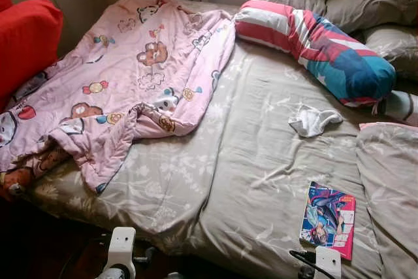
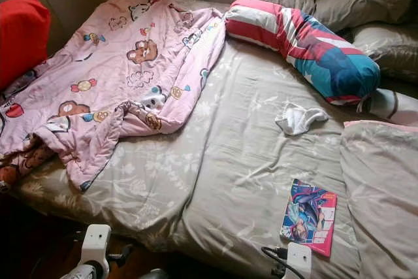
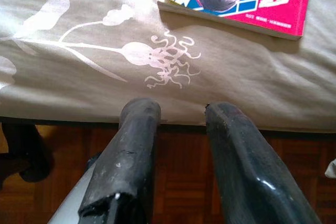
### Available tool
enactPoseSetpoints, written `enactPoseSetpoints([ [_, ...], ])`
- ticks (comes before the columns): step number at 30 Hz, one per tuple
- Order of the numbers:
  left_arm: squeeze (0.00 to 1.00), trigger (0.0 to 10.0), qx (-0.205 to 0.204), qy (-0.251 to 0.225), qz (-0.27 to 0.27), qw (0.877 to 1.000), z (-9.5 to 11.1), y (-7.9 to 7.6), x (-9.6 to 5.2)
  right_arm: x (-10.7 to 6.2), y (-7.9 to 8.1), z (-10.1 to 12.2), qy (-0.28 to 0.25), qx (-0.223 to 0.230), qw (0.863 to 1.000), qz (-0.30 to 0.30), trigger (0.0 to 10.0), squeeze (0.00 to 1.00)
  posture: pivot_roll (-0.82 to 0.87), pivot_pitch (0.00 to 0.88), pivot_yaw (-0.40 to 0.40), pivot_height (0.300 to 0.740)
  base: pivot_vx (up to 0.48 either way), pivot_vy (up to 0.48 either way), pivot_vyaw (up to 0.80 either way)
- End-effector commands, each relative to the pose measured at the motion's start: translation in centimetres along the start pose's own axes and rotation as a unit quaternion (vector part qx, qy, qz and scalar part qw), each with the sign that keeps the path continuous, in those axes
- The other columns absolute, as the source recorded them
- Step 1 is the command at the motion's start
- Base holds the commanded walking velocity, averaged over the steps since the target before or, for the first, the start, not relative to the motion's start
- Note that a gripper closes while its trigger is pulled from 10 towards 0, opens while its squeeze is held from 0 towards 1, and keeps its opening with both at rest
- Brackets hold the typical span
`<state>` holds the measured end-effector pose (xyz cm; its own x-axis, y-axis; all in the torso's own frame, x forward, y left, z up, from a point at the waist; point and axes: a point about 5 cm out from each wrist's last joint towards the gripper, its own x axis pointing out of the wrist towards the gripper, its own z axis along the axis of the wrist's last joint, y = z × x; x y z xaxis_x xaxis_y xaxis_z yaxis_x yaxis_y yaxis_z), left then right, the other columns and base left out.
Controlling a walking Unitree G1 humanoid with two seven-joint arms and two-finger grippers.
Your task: Clean up the room
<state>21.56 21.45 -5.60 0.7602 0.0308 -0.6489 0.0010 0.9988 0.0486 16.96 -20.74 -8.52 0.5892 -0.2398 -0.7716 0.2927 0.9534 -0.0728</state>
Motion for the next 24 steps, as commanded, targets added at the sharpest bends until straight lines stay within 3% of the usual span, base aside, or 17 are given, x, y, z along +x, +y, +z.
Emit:
enactPoseSetpoints([
  [1, 0.0, 10.0, 0.008, 0.02, 0.0, 1.0, -1.22, 0.23, -0.43, -0.24, -0.09, -0.93, 0.012, 0.002, 1.0, -0.004, 10.0, 0.0, 0.13, 0.192, 0.042, 0.74, -0.289, 0.0, 0.0],
  [10, 0.0, 10.0, 0.011, 0.017, 0.0, 1.0, -1.09, 0.18, -0.38, -0.22, -0.08, -0.85, 0.011, 0.001, 1.0, -0.004, 10.0, 0.0, 0.13, 0.191, 0.042, 0.74, -0.295, 0.0, 0.0],
  [24, 0.0, 10.0, 0.021, 0.019, 0.004, 1.0, -0.97, 0.28, -0.33, -0.18, 0.11, -0.69, 0.009, 0.0, 1.0, -0.004, 10.0, 0.0, 0.13, 0.19, 0.043, 0.74, 0.0, 0.0, 0.0],
])
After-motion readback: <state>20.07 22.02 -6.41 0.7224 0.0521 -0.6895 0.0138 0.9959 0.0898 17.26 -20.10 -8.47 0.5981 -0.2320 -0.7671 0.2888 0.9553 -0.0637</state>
